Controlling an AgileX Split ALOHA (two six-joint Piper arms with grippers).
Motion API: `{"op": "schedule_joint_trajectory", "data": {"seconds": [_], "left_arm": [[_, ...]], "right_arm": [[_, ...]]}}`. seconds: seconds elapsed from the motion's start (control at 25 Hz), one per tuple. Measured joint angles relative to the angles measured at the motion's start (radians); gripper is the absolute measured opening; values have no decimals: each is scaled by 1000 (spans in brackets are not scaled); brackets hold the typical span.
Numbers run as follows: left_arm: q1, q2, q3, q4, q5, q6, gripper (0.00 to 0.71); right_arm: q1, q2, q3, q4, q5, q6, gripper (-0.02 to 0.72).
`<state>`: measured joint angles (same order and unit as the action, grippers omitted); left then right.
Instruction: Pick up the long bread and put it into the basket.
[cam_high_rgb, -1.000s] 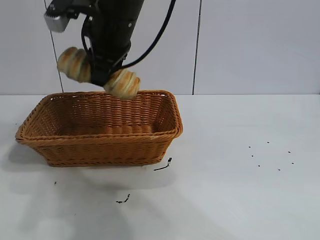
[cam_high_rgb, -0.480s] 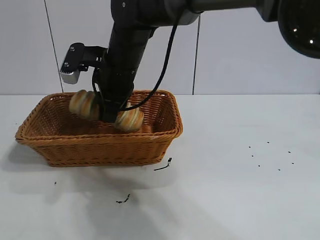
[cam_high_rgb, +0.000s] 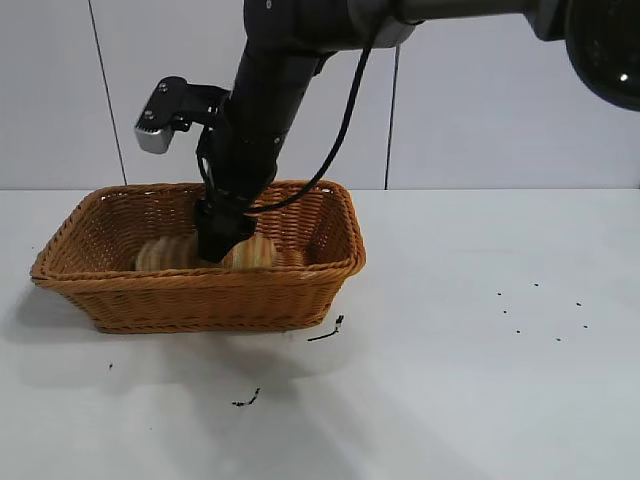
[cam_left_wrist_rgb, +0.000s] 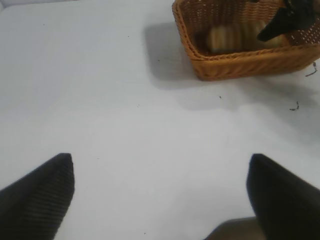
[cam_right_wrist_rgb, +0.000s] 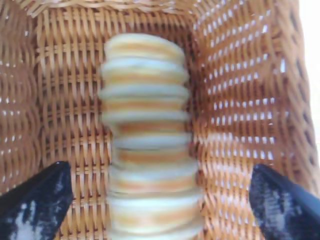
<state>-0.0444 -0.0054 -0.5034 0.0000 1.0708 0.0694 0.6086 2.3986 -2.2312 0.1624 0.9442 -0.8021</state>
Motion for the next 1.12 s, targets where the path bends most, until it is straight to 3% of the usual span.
{"op": "schedule_joint_trajectory", "data": {"seconds": [0.24,0.32,0.52,0.68,1.12], "left_arm": [[0,0,0,0,0,0,696],[0,0,0,0,0,0,696],[0,0,0,0,0,0,696],[0,0,0,0,0,0,696],[0,0,0,0,0,0,696]], "right_arm": [[0,-136,-3,-54,50,482,681],[-1,-160,-3,-93,85,607,681],[-45,-173,-3,-172,113,802,681],[-149,-173,-3,-198,131,871,681],[-503,-173,-3,-224,193,858,681]]}}
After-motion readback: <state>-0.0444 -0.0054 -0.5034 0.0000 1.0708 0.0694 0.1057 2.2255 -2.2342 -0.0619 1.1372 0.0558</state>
